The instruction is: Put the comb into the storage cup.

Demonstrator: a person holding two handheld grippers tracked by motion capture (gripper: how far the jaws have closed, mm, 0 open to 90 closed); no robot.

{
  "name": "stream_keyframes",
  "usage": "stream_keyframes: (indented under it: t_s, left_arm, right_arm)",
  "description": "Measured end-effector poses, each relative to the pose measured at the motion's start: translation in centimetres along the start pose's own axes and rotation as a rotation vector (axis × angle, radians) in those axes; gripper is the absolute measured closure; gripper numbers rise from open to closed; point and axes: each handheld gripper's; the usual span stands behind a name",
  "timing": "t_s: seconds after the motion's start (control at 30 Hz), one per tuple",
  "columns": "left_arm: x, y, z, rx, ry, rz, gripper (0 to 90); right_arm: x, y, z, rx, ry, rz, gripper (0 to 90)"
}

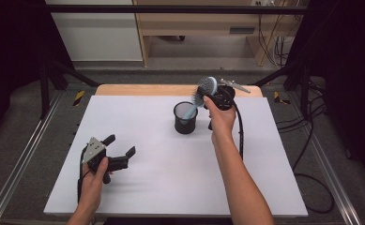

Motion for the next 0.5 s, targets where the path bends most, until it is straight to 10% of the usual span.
stream_keyframes:
  t_s: [0.5]
  left_arm:
    - [0.01, 0.01, -0.01, -0.001, 0.001, -0.001, 2.5]
  right_arm:
    - [0.58, 0.32, -0.41, -0.006, 0.013, 0.007, 52.9]
Point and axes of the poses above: each handheld gripper's, and its own axes: x roughly forward along the jaws, z roughly out of its top, y roughly to its left, and after that the axes turned 7 degrees about z, right-handed
